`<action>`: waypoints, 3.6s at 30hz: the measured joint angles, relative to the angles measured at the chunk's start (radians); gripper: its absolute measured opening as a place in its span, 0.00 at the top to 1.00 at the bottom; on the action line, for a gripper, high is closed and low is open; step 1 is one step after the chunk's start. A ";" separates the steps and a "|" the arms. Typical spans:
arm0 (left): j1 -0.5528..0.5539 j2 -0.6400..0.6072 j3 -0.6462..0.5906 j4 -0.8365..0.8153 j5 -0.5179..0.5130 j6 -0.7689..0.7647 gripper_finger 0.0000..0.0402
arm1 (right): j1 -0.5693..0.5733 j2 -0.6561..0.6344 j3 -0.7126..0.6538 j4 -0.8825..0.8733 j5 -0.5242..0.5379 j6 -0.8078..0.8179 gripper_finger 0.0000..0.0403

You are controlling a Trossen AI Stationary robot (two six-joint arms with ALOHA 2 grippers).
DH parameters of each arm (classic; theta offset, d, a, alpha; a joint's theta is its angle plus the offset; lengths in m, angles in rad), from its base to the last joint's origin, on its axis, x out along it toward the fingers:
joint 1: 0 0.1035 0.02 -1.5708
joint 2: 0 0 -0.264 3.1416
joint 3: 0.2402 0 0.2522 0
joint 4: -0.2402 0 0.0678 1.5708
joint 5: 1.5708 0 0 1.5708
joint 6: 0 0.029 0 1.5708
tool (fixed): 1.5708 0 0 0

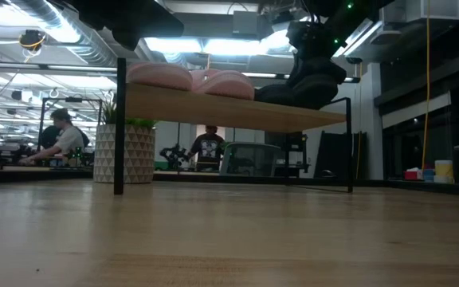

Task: Pick and place slides into the shelf
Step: Put the black slide on the shelf, then return to Home Position

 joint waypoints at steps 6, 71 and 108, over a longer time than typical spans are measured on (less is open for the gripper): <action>0.000 0.000 0.000 0.000 0.000 0.000 0.99 | -0.003 0.000 0.000 -0.001 0.000 0.058 0.88; 0.335 -0.378 0.095 -0.268 0.445 0.325 1.00 | 0.651 -0.319 -0.224 0.079 -0.106 0.782 0.98; 0.450 -1.016 -0.594 -0.031 0.516 0.135 1.00 | 0.665 -0.933 -0.953 0.555 -0.169 0.833 0.93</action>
